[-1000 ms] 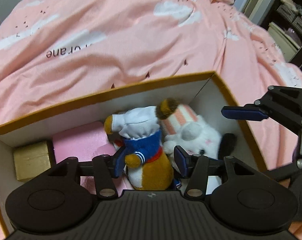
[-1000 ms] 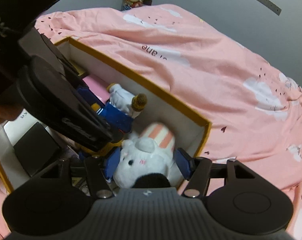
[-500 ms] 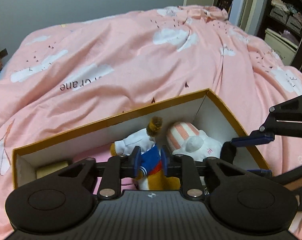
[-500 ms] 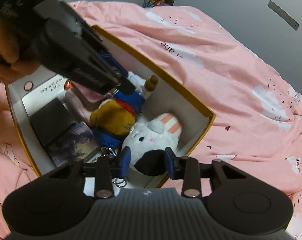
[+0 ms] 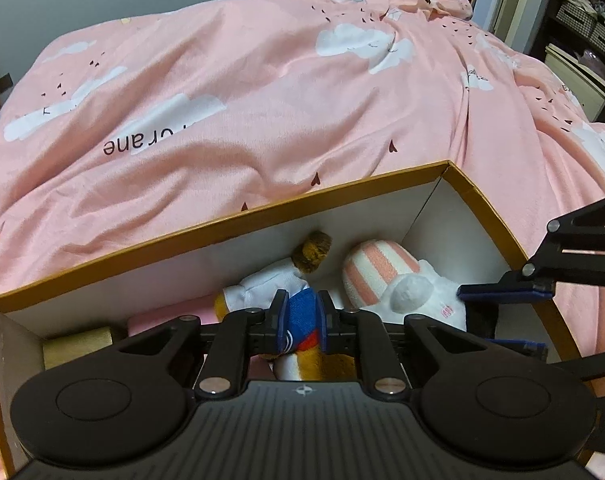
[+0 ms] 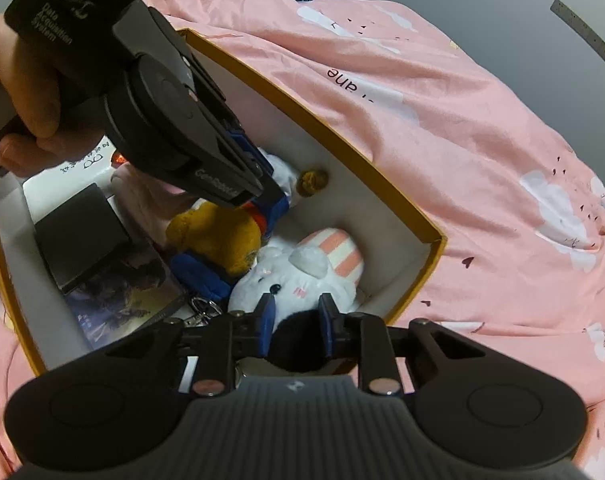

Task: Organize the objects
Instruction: 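Open both tools to release the duck and bunny plush inside the box, then withdraw both tools from the box toward the tape measure and orange ball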

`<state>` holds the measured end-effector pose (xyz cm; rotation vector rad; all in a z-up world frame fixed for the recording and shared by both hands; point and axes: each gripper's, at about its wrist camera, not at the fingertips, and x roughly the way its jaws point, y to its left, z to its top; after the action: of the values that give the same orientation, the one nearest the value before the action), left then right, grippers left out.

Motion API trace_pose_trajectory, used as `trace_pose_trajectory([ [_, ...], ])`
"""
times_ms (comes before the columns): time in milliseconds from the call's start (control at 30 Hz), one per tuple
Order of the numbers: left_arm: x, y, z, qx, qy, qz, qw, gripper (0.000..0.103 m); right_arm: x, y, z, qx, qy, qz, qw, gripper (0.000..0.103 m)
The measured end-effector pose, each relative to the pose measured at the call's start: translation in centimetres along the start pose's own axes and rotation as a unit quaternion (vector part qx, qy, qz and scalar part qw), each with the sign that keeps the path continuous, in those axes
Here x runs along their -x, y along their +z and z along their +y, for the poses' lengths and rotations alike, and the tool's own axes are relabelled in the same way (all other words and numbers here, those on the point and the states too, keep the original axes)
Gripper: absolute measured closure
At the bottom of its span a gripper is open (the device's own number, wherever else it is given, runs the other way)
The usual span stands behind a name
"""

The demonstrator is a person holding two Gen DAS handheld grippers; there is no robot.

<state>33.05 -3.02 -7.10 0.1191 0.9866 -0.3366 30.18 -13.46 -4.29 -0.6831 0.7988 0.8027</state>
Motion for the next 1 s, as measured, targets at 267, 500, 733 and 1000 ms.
trace_pose_trajectory([
  [267, 1.6, -0.1, -0.6, -0.011, 0.001, -0.019, 0.9998, 0.082, 1.1, 0.0, -0.1, -0.017, -0.004, -0.008, 1.000, 0.077],
  [500, 8.1, -1.6, -3.5, -0.048, 0.021, -0.090, 0.9946, 0.070, 6.5, -0.9, -0.1, -0.085, -0.001, -0.068, 0.994, 0.055],
  [733, 15.2, -6.3, -6.7, -0.052, 0.009, -0.154, 0.9867, 0.069, 12.1, -4.1, 2.5, -0.149, -0.020, -0.121, 0.981, 0.027],
  [1000, 16.7, -13.0, -9.7, -0.026, 0.034, -0.154, 0.9871, 0.065, 15.2, -8.6, 7.5, -0.204, -0.039, -0.146, 0.967, 0.027],
])
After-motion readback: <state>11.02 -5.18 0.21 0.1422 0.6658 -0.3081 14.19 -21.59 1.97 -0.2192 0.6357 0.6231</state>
